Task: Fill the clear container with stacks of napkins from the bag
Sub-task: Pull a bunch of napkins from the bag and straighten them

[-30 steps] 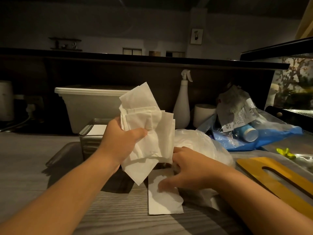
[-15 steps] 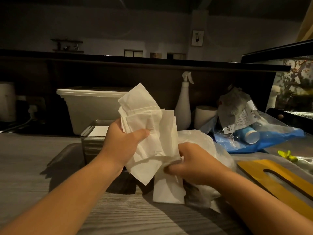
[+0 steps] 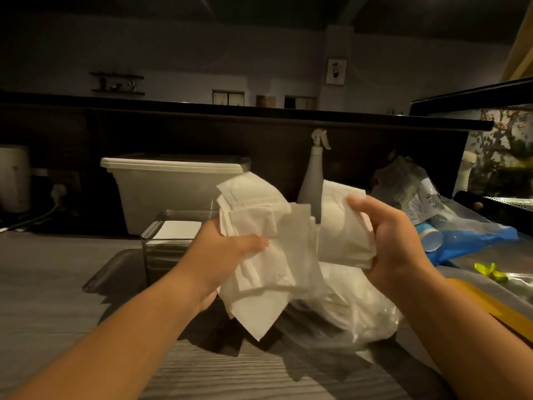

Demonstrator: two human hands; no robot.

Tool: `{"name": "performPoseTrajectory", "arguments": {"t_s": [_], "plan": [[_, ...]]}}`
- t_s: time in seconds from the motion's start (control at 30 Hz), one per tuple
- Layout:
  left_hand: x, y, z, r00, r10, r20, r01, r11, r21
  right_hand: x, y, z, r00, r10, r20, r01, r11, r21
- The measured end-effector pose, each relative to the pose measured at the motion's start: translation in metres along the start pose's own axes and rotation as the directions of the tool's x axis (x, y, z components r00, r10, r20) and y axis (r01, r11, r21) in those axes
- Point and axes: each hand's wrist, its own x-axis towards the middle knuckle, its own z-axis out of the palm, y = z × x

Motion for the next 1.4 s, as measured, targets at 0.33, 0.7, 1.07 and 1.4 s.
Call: {"name": "performPoseTrajectory", "arguments": {"t_s": [0.33, 0.7, 1.07, 1.4], "plan": [[-0.004, -0.014, 0.016, 0.993, -0.095, 0.074, 0.094, 0.995, 0.019, -0.025, 0.011, 0.026, 0.948, -0.059, 0.312, 0.166, 0.930, -0.328], [-0.008, -0.013, 0.015, 0.976, -0.167, 0.138, 0.191, 0.965, -0.180, -0.028, 0.015, 0.027, 0.953, -0.235, 0.190, 0.297, 0.851, -0.433], [-0.008, -0.014, 0.015, 0.971, -0.202, 0.132, 0.225, 0.954, -0.198, -0.027, 0.025, 0.029, 0.937, -0.280, 0.210, 0.349, 0.793, -0.499], [-0.014, -0.010, 0.019, 0.963, -0.173, 0.209, 0.205, 0.968, -0.143, -0.026, 0.030, 0.027, 0.904, -0.374, 0.207, 0.416, 0.655, -0.631]]}}
